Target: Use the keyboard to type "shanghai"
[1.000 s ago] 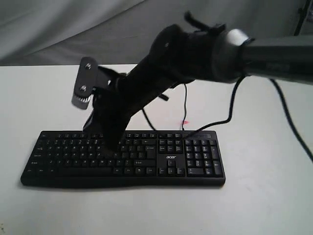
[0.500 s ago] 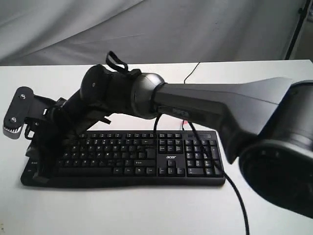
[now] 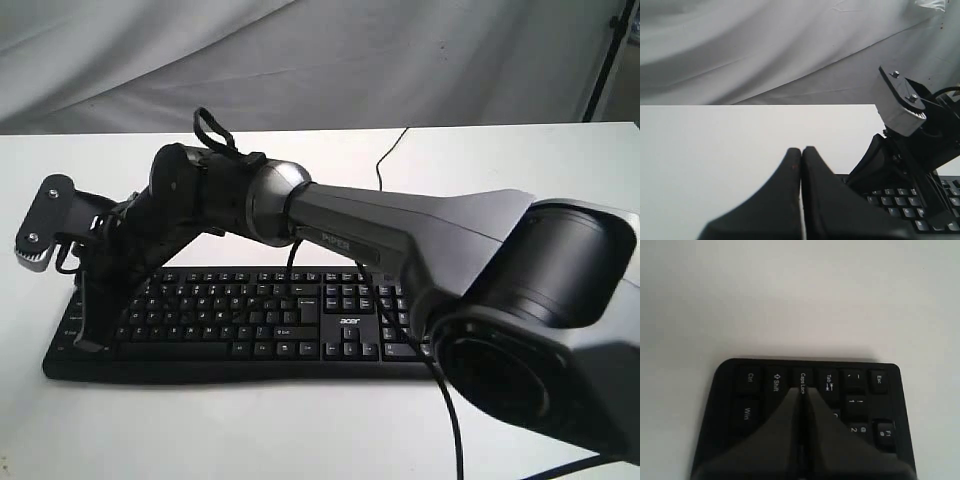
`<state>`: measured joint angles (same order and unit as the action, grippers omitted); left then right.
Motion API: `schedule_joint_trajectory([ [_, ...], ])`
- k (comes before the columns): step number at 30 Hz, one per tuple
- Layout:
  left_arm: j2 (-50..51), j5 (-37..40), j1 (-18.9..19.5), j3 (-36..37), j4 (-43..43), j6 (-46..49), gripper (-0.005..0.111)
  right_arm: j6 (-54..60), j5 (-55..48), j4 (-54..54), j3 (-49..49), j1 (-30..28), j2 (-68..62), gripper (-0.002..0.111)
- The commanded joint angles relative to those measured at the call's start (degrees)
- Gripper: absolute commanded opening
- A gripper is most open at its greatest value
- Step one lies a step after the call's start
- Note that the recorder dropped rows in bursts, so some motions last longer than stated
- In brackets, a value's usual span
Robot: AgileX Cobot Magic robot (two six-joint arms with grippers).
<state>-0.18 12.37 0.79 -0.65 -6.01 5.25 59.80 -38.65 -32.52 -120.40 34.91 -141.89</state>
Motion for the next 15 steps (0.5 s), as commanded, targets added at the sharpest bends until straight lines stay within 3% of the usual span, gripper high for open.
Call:
schedule_joint_trajectory([
  [1,0.2,-0.1,-0.2,0.0,-0.2,-0.1,0.001,-1.2,0.5,0.1,-0.4,-1.6,-1.0,0.000],
  [15,0.2,-0.1,-0.2,0.0,-0.2,-0.1,0.001,1.0,0.7,-1.0,-0.4,-1.7,-2.4,0.000],
])
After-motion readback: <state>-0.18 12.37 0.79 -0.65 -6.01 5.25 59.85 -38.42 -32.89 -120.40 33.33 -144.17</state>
